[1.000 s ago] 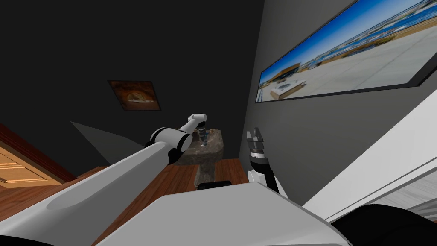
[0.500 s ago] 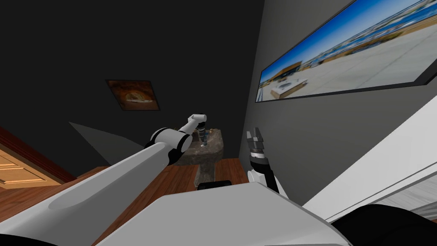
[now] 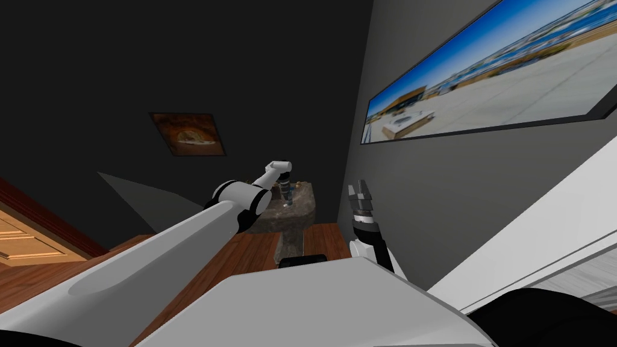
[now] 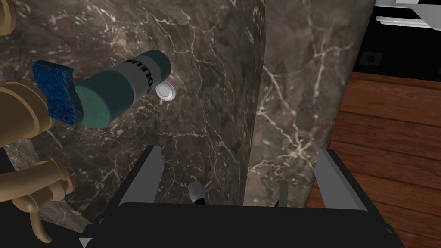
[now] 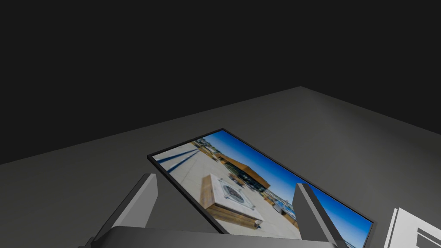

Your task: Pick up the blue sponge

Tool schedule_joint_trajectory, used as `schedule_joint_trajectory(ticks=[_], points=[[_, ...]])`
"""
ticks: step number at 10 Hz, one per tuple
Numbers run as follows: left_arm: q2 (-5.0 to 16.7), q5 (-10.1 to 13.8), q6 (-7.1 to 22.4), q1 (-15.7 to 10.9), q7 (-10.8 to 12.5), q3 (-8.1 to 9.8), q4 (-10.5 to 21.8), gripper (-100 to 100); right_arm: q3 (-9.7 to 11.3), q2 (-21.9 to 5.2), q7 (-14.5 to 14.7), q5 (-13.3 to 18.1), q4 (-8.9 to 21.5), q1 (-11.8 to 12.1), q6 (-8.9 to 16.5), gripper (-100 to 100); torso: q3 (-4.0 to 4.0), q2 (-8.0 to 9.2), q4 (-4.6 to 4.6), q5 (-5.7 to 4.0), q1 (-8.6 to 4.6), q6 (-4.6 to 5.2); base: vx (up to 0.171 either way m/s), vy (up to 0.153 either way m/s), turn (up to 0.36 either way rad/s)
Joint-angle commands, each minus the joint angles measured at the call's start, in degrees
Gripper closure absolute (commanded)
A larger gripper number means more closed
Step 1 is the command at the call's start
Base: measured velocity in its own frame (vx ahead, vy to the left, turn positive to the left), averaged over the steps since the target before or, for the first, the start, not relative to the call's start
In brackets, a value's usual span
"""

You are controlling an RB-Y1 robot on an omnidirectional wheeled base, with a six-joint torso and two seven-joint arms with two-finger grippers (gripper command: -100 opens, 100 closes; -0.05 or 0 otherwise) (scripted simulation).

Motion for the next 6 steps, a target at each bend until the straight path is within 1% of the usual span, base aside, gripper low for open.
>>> schedule_joint_trajectory(ticks=[1, 2, 3, 4, 5, 6], points=[[1.4, -1.3, 1.8, -1.4, 1.2, -0.16, -0.7, -100, 0.0, 0.0, 0.0, 0.0, 0.0, 0.0, 0.0, 0, 0.0, 0.0, 0.0, 0.0, 0.0, 0.0, 0.012, -0.065, 0.186], [1.7, -1.5, 2.4, -1.5, 1.5, -0.2, -0.7, -100, 0.0, 0.0, 0.0, 0.0, 0.0, 0.0, 0.0, 0, 0.06, -0.06, 0.17, -0.13, -0.08, -0.34, 0.017, -0.085, 0.246], [1.7, -1.5, 2.4, -1.5, 1.5, -0.2, -0.7, -100, 0.0, 0.0, 0.0, 0.0, 0.0, 0.0, 0.0, 0, 0.11, -0.01, 0.24, -0.13, 0.09, -0.43, 0.008, -0.05, 0.119], [2.6, -1.6, 3.8, -1.7, 2.0, -0.29, -1.0, -100, 0.0, 0.0, 0.0, 0.0, 0.0, 0.0, 0.0, 0, 0.14, 0.05, 0.23, -0.06, 0.32, -0.41, 0.011, -0.064, 0.158], [2.8, -1.2, 4.2, -1.4, 1.9, -0.37, -1.0, -100, 0.0, 0.0, 0.0, 0.0, 0.0, 0.0, 0.0, 0, 0.18, 0.07, 0.29, -0.08, 0.37, -0.53, 0.01, -0.068, 0.139], [2.8, -1.2, 4.2, -1.4, 1.9, -0.37, -1.0, -100, 0.0, 0.0, 0.0, 0.0, 0.0, 0.0, 0.0, 0, 0.23, 0.15, 0.3, -0.06, 0.49, -0.57, 0.0, -0.058, 0.003]])
